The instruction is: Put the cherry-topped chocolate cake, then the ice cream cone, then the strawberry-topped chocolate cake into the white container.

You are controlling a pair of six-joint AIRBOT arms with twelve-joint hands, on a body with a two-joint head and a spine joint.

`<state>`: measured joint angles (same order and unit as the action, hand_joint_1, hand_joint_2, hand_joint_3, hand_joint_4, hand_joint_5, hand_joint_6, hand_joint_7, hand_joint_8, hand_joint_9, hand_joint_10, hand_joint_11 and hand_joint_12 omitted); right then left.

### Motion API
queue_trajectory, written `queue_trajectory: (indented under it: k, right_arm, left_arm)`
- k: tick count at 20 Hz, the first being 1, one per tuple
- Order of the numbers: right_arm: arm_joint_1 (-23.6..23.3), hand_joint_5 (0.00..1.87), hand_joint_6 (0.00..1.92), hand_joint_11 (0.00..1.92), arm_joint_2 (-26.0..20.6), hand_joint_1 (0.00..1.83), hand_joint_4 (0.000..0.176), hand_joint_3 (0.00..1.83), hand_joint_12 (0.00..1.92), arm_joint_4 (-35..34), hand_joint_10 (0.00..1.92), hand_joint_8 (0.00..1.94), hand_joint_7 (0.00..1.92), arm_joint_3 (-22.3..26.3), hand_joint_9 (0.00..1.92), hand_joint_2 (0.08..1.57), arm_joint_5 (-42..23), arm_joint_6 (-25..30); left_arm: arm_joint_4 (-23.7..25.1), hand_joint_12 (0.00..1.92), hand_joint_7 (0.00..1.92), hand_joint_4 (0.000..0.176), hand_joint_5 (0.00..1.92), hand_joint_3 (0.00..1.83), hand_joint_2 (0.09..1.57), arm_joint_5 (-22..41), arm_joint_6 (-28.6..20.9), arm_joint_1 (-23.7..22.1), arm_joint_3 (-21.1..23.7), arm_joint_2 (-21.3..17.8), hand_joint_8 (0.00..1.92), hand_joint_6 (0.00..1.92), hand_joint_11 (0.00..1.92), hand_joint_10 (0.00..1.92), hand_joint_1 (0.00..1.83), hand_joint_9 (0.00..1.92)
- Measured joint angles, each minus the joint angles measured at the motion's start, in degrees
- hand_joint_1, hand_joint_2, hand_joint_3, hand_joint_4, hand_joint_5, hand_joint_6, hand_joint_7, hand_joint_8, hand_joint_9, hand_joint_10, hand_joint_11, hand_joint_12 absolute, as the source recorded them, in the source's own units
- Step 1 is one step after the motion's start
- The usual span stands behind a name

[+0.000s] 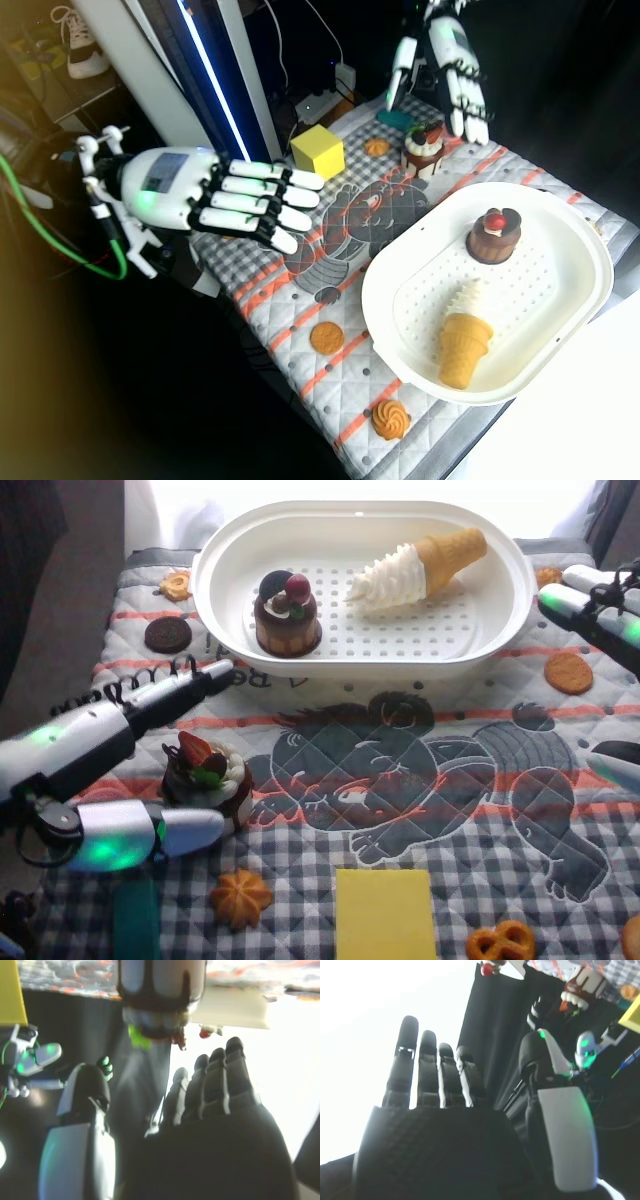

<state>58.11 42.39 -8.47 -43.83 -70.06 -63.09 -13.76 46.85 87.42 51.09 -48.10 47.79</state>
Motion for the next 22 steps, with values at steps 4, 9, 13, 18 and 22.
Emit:
queue_trajectory:
  k: [4,9,13,18,22]
  right_arm:
    - [0.4,0.00,0.00,0.00,0.0,0.57,0.000,0.00,1.13,-0.8,0.44,0.00,0.00,0.0,0.00,1.33,0.0,0.2]
    - [0.8,0.00,0.00,0.00,0.1,0.56,0.000,0.00,1.26,-0.9,0.50,0.00,0.00,0.0,0.00,1.34,-0.3,0.3]
    - [1.1,0.00,0.00,0.00,0.2,0.52,0.000,0.00,1.23,-1.1,0.54,0.00,0.00,0.0,0.00,1.35,-0.5,0.3]
    - [1.5,0.00,0.00,0.00,0.2,0.54,0.000,0.00,1.28,-1.3,0.51,0.01,0.01,0.0,0.00,1.34,-1.2,0.4]
    - [1.5,0.00,0.00,0.00,0.3,0.55,0.000,0.00,1.36,-1.4,0.58,0.02,0.04,0.0,0.00,1.35,-1.3,0.4]
  left_arm:
    - [0.2,1.79,0.81,0.000,0.76,0.01,1.18,-1.5,-0.1,-1.1,-0.9,1.4,1.03,1.03,0.43,1.22,1.18,0.62]
    - [-0.2,1.92,0.88,0.000,0.75,0.00,1.20,-0.5,0.2,-2.0,-1.4,1.6,1.38,1.17,0.70,1.58,1.22,0.77]
    - [-0.2,1.92,0.91,0.000,0.83,0.00,1.18,5.7,0.1,-6.1,-1.7,1.4,1.38,1.02,0.75,1.66,1.24,0.79]
    - [0.5,1.92,0.80,0.000,0.82,0.00,1.21,1.0,0.1,-18.4,-9.4,7.6,1.55,1.03,0.55,1.71,1.22,0.63]
    - [1.0,1.92,0.73,0.000,0.85,0.00,1.22,-11.9,5.0,-29.5,-16.9,15.6,1.51,1.12,0.46,1.67,1.18,0.55]
